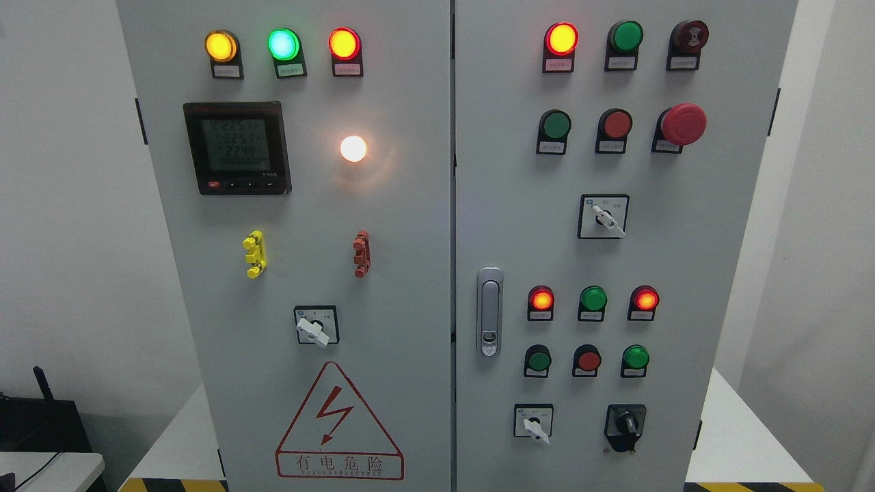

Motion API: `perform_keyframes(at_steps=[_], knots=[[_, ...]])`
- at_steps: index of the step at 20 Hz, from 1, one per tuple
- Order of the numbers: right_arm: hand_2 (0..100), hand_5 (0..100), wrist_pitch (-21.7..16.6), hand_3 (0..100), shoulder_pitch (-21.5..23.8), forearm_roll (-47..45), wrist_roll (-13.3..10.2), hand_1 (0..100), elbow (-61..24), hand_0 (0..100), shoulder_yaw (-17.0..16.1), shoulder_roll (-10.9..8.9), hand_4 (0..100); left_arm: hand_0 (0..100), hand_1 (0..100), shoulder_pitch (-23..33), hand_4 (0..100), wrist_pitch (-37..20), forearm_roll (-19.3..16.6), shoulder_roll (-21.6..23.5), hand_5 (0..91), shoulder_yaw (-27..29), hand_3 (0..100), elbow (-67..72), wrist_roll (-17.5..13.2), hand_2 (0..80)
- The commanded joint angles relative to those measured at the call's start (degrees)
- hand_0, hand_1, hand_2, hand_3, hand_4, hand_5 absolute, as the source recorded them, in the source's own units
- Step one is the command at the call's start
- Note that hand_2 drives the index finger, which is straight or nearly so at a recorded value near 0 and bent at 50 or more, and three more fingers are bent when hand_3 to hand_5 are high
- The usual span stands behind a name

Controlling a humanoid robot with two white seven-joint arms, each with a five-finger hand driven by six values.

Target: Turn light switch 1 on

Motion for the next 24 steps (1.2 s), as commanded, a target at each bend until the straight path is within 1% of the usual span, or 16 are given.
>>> perform_keyframes(at_steps=[1,4,7,9,12,24], knots=[[0,0,0.0,0,0.0,-1.4,0.0,39,0.0,12,1.0,0.05,0,41,10,-2.8,0,1.8,-0.3,0.5,0.0,-15.7,0,25.1,-0.1,0.0],[0,0,0.0,0,0.0,-1.4,0.0,39,0.0,12,1.0,0.05,0,41,9,-6.3,0,3.4,-0.7,-0.3,0.0,-16.4,0,29.2,0.0,0.0],[0,0,0.0,0,0.0,-1.4,0.0,39,0.0,12,1.0,0.05,0,41,6,-7.1,0,5.5,-0.5,-0.8,0.0,-21.6,0,29.7,0.1,0.0],[0,0,0.0,0,0.0,-1.4,0.0,39,0.0,12,1.0,-0.04,0,42,5,-7.1,0,5.6,-0.6,-1.8,0.0,-23.6,0,29.7,0.8,0.0],[0,0,0.0,0,0.0,-1.4,0.0,39,0.0,12,1.0,-0.04,0,42,3,-7.8,0,5.6,-0.6,-2.4,0.0,-23.7,0,29.7,2.4,0.0],[0,0,0.0,0,0.0,-1.4,0.0,39,0.0,12,1.0,-0.04,0,42,2,-7.7,0,5.6,-0.3,-2.7,0.0,-23.5,0,29.8,2.8,0.0]])
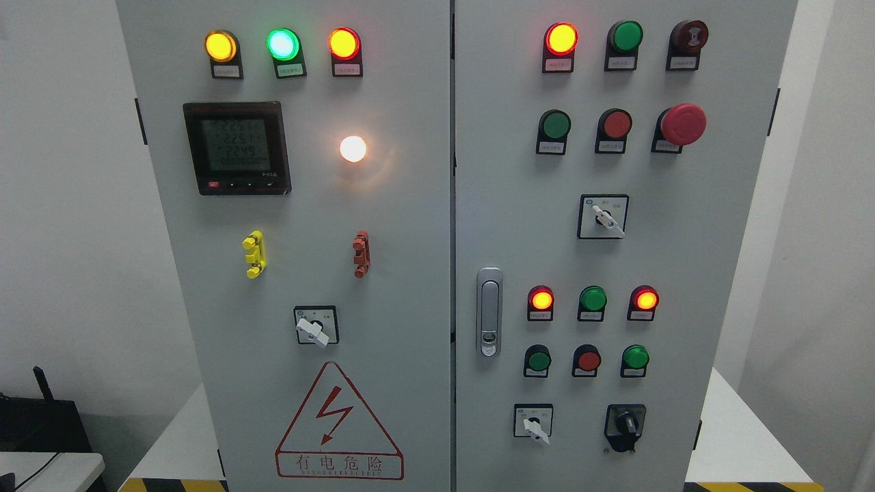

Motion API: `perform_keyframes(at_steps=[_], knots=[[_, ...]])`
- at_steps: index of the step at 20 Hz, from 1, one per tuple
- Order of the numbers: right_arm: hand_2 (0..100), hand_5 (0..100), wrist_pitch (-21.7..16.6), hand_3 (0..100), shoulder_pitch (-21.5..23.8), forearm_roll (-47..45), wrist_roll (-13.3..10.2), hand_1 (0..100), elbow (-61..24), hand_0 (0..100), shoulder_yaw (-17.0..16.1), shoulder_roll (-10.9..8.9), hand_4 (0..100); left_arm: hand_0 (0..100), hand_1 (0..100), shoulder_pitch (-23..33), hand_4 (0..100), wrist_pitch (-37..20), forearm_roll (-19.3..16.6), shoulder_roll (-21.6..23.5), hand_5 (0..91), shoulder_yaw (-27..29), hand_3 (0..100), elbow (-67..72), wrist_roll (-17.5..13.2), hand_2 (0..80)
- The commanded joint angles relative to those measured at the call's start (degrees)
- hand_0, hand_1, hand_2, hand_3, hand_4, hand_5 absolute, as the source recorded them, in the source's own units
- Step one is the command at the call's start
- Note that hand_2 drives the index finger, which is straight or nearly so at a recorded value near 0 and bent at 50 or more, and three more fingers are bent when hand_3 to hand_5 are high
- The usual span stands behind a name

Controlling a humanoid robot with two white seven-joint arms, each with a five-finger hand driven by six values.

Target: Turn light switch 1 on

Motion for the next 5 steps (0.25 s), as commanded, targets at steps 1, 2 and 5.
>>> perform_keyframes(at_steps=[1,2,5], knots=[[0,0,0.0,0,0.0,-1.4,0.0,39,0.0,12,1.0,-0.04,0,42,2,-0.2,0,0.0,0.1,-0.4,0.0,-3.2,0,3.5,0.0,0.0],[0,0,0.0,0,0.0,-1.4,0.0,39,0.0,12,1.0,0.05,0,42,2,-0.2,0,0.0,0.1,-0.4,0.0,-3.2,0,3.5,0.1,0.0],[0,0,0.0,0,0.0,-1.4,0.0,39,0.0,12,1.0,-0.04,0,42,2,-0.2,0,0.0,0.1,-0.4,0.0,-3.2,0,3.5,0.1,0.0]])
